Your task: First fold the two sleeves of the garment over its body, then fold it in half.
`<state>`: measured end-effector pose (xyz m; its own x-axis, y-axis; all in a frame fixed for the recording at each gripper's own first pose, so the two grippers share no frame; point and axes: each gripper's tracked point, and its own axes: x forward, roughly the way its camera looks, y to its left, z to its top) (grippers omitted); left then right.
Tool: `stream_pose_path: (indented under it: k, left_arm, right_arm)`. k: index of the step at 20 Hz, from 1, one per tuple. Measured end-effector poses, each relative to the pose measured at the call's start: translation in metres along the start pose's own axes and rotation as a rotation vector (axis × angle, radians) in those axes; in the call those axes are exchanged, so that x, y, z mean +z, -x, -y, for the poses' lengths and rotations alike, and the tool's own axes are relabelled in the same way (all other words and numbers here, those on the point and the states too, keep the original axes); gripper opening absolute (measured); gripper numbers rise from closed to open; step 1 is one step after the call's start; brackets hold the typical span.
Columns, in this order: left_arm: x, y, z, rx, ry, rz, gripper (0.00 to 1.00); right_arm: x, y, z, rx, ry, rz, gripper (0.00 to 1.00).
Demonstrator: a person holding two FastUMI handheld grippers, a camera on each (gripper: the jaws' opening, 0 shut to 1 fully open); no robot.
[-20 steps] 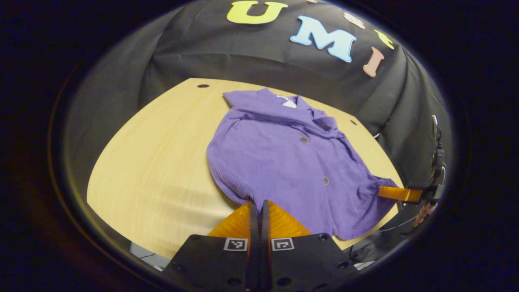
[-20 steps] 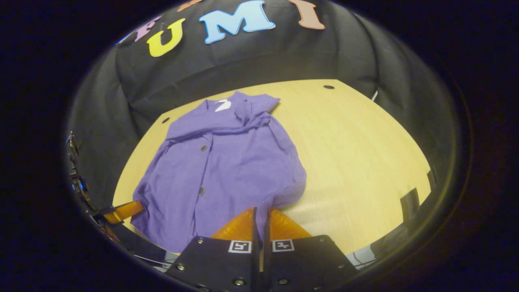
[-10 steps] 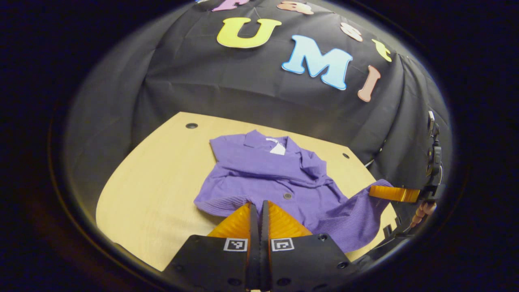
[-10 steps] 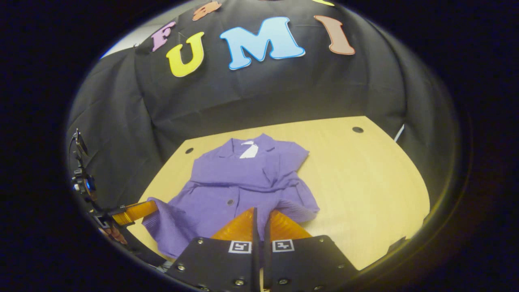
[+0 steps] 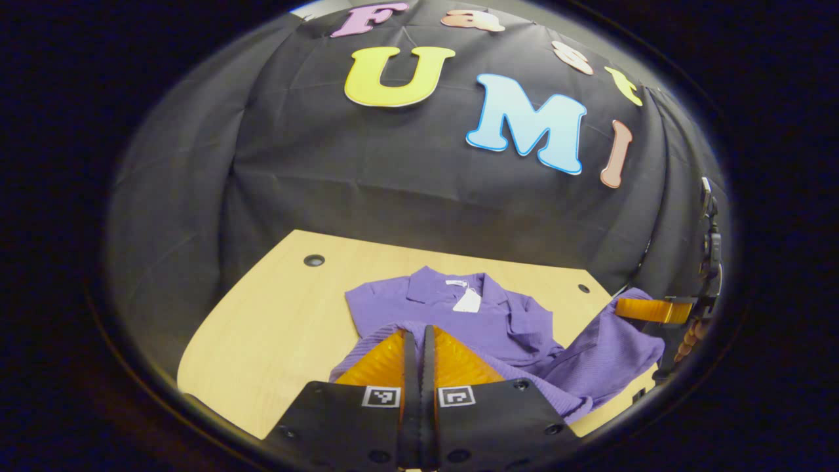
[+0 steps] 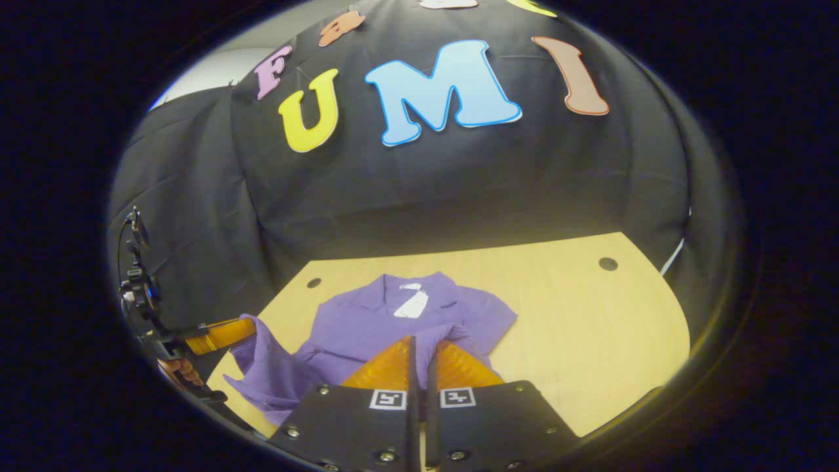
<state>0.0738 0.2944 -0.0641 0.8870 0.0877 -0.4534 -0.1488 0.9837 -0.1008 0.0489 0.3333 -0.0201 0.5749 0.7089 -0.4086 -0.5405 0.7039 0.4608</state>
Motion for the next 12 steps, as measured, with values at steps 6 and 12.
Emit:
stream_pose_path:
  k: [6, 12]
  left_arm:
    - [0.041, -0.063, -0.001, 0.04, -0.069, 0.067, 0.06]
    - [0.065, -0.127, -0.005, 0.063, -0.094, 0.121, 0.06]
  right_arm:
    - [0.046, -0.053, 0.022, 0.008, -0.019, 0.041, 0.04]
    - [0.073, -0.109, 0.044, -0.013, -0.007, 0.07, 0.04]
